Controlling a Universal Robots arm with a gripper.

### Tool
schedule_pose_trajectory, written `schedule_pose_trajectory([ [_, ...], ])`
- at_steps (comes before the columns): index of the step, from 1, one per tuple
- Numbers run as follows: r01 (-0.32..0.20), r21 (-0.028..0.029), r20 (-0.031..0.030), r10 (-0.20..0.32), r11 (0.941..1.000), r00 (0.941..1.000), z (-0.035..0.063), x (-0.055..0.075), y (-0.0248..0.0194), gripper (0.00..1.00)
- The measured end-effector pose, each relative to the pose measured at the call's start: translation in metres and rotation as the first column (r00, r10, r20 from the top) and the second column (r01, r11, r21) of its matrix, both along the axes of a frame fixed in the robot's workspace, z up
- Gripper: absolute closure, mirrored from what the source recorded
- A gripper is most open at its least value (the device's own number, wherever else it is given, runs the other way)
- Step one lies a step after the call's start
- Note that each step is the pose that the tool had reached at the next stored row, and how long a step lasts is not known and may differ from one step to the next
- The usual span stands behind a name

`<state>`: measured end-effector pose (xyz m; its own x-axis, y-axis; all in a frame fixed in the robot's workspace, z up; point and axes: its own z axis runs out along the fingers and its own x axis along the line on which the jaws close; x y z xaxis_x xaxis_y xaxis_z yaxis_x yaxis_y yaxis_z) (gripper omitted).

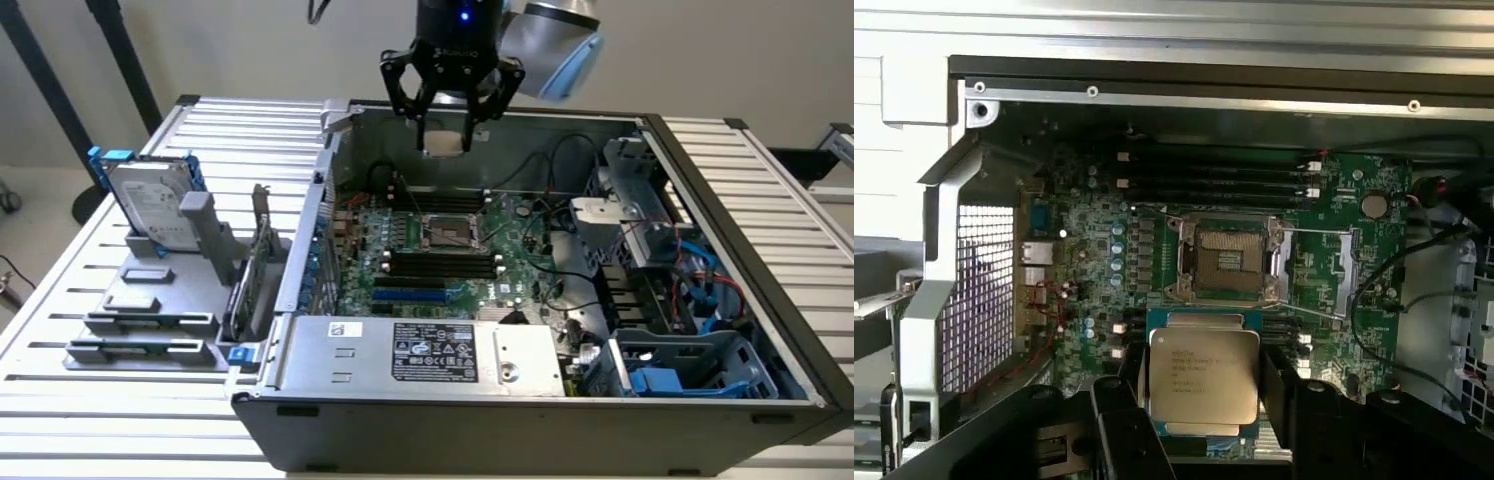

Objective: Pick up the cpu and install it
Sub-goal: 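Pick up the cpu and move it towards the insertion slot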

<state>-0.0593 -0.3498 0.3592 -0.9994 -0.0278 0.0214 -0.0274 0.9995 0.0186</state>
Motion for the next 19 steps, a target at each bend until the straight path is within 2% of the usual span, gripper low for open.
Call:
schedule_pose_trajectory([
  [5,0.005,0.0002,-0.0014,-0.005,1.0000,1.0000,-0.0091,0.015,0.0019,0.45],
  [11,0.018,0.0000,-0.0032,-0.018,0.9998,0.9998,-0.0200,0.022,0.0060,0.45],
  [13,0.019,-0.0001,-0.0033,-0.019,0.9998,0.9998,-0.0236,0.022,0.0097,0.45],
  [18,0.022,0.0001,-0.0033,-0.022,0.9998,0.9997,-0.0328,0.022,0.0236,0.45],
  [19,0.023,0.0000,-0.0033,-0.023,0.9997,0.9997,-0.0345,0.022,0.0253,0.45],
])
